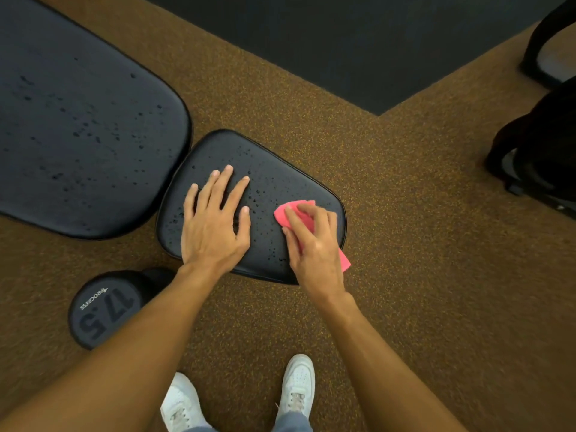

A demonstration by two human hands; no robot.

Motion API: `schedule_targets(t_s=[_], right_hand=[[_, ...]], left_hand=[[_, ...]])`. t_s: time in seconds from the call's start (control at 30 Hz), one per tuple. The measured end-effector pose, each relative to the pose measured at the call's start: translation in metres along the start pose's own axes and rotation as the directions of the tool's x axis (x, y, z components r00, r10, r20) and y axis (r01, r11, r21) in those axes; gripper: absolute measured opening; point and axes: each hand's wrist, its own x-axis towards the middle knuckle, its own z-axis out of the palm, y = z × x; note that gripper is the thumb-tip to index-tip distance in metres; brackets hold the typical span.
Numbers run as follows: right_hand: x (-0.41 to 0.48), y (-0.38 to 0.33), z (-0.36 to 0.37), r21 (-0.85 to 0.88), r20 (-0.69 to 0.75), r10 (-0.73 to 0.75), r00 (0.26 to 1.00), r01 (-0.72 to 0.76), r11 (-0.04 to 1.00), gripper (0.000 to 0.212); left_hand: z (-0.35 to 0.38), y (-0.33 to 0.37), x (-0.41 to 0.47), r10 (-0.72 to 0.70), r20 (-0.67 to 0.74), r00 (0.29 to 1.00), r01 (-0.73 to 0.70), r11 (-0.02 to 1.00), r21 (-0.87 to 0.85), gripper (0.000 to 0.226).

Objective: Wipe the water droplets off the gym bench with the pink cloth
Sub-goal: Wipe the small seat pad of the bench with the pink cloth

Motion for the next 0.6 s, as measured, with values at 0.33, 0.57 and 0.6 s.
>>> schedule_targets(t_s=[0.33, 0.57, 0.6], right_hand=[[0.017, 0.017, -0.005, 0.04, -0.118, 0.117, 0.986, -0.113, 0.993, 0.025], [-0.019, 0.014, -0.009, 0.076, 0.014, 0.013, 1.0, -0.014, 0.997, 0.043], [-0.02, 0.017, -0.012, 0.065, -0.002, 0.033, 0.999, -0.032, 0.997, 0.043]], left_hand=[[-0.006, 0.009, 0.017, -0.029, -0.045, 0.999, 0.031, 0.998, 0.061, 0.053], [-0.005, 0.01, 0.016, -0.04, -0.039, 0.998, 0.043, 0.996, 0.073, 0.054], [-0.004, 0.009, 0.016, -0.039, -0.04, 0.998, 0.042, 0.997, 0.072, 0.054]])
